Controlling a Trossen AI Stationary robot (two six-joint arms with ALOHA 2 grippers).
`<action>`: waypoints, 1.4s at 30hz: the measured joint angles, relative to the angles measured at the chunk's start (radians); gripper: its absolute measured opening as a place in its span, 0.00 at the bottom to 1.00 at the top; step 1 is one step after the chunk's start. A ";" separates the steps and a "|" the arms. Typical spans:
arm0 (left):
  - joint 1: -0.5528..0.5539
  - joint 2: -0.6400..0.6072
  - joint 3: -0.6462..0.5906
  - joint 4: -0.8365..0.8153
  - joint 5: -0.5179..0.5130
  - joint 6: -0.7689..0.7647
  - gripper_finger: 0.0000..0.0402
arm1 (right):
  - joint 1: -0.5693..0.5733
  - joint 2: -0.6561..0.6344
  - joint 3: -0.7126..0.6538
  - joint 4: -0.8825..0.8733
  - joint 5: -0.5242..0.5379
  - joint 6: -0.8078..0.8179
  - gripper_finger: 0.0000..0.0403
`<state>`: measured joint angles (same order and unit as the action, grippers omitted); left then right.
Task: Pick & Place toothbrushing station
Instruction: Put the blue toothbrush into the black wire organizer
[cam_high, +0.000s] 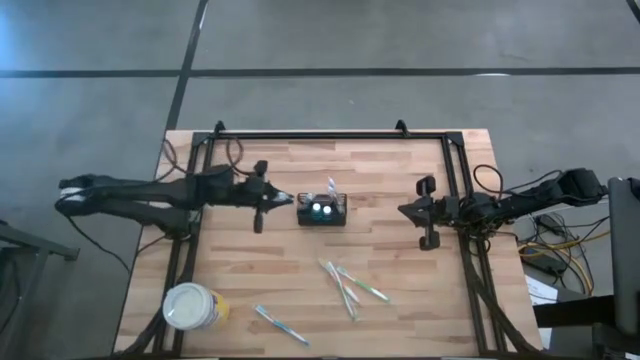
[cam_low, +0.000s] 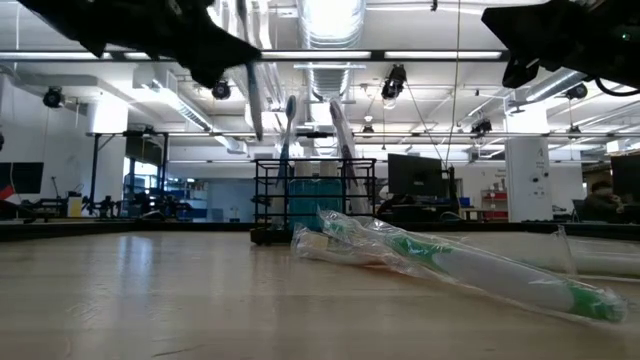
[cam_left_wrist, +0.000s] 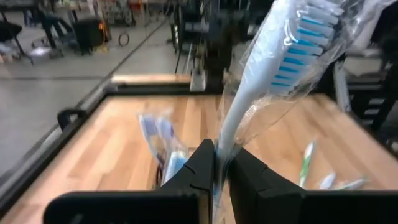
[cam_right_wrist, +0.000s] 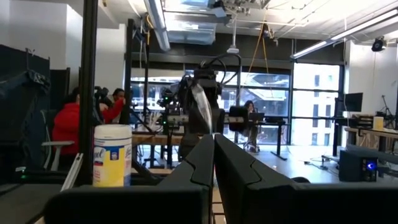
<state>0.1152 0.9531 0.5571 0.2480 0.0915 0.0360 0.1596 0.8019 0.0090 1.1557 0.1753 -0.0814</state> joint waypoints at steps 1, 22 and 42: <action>-0.001 0.021 0.000 0.015 -0.002 0.001 0.06 | 0.000 0.001 0.000 0.000 0.000 0.000 0.02; 0.000 0.254 0.013 0.112 -0.023 0.012 0.06 | 0.000 0.000 0.000 0.001 0.001 0.000 0.02; 0.001 0.431 0.012 0.192 -0.045 0.000 0.07 | 0.000 0.000 0.000 -0.002 0.001 0.000 0.02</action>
<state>0.1162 1.3845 0.5690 0.4401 0.0466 0.0360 0.1595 0.8021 0.0090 1.1538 0.1764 -0.0814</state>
